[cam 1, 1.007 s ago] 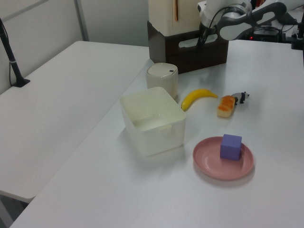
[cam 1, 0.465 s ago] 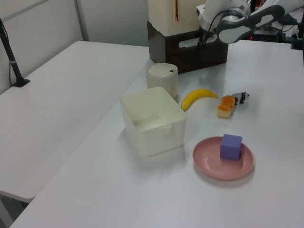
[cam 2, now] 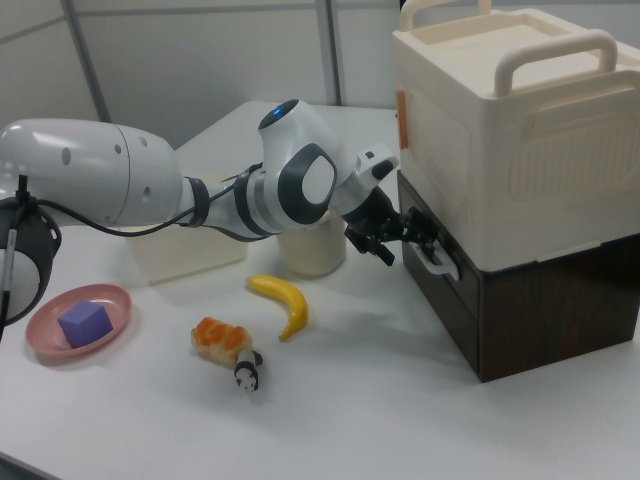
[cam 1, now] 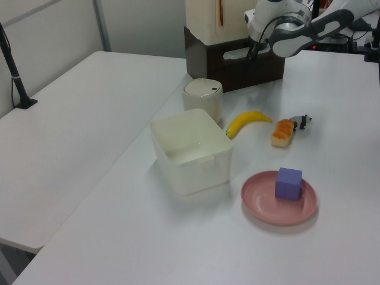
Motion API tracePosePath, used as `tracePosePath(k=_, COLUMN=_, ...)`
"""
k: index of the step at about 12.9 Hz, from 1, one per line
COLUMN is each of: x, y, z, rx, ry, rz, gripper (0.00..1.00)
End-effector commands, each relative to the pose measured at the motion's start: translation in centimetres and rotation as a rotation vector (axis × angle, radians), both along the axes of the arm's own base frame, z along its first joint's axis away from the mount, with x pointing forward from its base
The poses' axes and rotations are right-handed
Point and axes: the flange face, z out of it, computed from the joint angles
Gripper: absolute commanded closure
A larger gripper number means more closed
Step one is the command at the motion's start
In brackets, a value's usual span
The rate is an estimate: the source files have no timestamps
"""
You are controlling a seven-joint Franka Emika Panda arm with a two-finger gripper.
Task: Slide the drawer open
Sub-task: 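Lower the gripper and hook it onto the drawer handle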
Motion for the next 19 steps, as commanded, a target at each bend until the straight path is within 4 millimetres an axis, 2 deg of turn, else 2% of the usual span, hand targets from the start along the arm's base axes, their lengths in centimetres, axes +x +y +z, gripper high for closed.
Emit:
tracePosePath(k=1, x=0.2, y=2.3, z=0.2, rx=0.023, ry=-0.040, rz=-0.047, gripper=0.00)
tracePosePath(k=2, x=0.0, y=3.3, z=0.0, rx=0.036, ry=-0.043, rz=-0.052, gripper=0.00)
tracePosePath(k=9, x=-0.3, y=5.9, z=-0.5, rx=0.090, ry=-0.047, rz=-0.110, gripper=0.00)
tracePosePath(k=16, x=-0.6, y=10.0, z=-1.1, rx=0.141, ry=-0.011, rz=-0.166, gripper=0.00)
tracePosePath(k=19, x=-0.6, y=10.3, z=-1.1, rx=0.146, ry=-0.014, rz=-0.172, gripper=0.00)
